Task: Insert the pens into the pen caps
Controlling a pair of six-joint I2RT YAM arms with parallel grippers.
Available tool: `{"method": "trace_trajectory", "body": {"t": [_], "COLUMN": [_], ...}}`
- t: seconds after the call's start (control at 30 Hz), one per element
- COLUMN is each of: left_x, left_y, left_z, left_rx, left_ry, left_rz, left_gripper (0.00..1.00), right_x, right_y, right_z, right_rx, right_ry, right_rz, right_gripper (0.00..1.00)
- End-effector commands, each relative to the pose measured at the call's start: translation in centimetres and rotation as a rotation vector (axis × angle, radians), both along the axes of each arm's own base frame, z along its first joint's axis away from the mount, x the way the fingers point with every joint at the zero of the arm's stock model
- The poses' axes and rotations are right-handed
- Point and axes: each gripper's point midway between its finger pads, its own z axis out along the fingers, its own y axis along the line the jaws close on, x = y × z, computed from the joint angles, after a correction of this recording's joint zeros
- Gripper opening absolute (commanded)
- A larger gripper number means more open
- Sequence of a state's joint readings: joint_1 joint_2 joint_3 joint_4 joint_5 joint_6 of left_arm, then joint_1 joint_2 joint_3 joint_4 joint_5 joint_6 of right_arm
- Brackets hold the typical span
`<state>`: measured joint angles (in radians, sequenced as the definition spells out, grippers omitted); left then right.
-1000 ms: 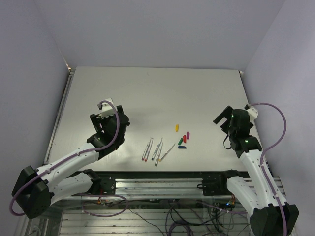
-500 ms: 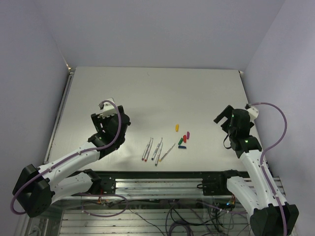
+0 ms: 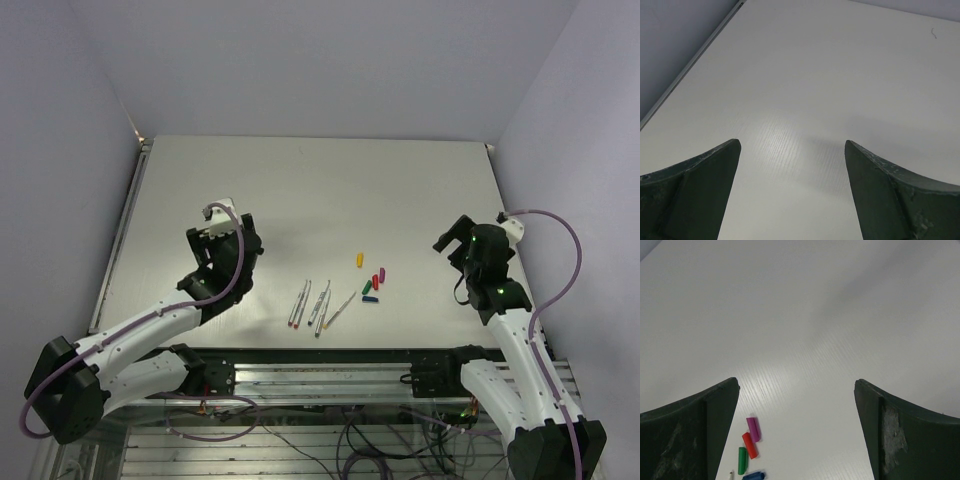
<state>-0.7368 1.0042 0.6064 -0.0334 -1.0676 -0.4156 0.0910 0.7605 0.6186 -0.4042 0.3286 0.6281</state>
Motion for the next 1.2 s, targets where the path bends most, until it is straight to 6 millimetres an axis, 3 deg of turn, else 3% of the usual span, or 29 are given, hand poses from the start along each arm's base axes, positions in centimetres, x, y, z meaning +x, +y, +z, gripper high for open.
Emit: {"method": "trace_trajectory", "body": {"t": [0.0, 0.2, 0.5, 0.63, 0.8, 0.93, 1.07, 1.17], "left_x": [0.1, 0.0, -0.4, -0.3, -0.8, -1.1, -0.9, -0.5], "left_y": [-0.5, -0.8, -0.1, -2.3, -3.7, -6.6, -5.2, -5.4], "left_z": [1.1, 1.3, 1.3, 1.4, 2.1, 2.7, 1.1, -0.1], "left_rx": [0.005, 0.013, -0.026, -0.040, -0.116, -0.152, -0.211, -0.207], "left_ry": [-0.021, -0.031, -0.067, -0.045, -0.059, -0.066, -0.022, 0.009], "left_rz": [-0.051, -0.089, -0.061, -0.205, -0.289, -0.467, -0.326, -0.301], "left_gripper": [0.96, 0.96, 0.96, 0.96, 0.96, 0.96, 0.96, 0.96], "right_x": [0.5, 0.4, 0.3, 0.3, 0.5, 0.4, 0.9, 1.0], "right_y": [0.3, 0.2, -0.7, -0.2, 0.6, 0.8, 2.2, 2.7], "right_z": [0.4, 0.0, 1.6, 1.5, 1.8, 2.2, 2.3, 0.7], "right_rx": [0.000, -0.004, -0.028, -0.011, -0.014, -0.015, 0.010, 0.064], "right_ry": [-0.013, -0.017, -0.057, -0.066, -0.085, -0.126, -0.209, -0.150], "right_rz": [0.019, 0.010, -0.027, -0.008, 0.056, 0.075, 0.149, 0.142], "right_gripper": [1.00, 1.00, 1.00, 1.00, 1.00, 1.00, 1.00, 1.00]}}
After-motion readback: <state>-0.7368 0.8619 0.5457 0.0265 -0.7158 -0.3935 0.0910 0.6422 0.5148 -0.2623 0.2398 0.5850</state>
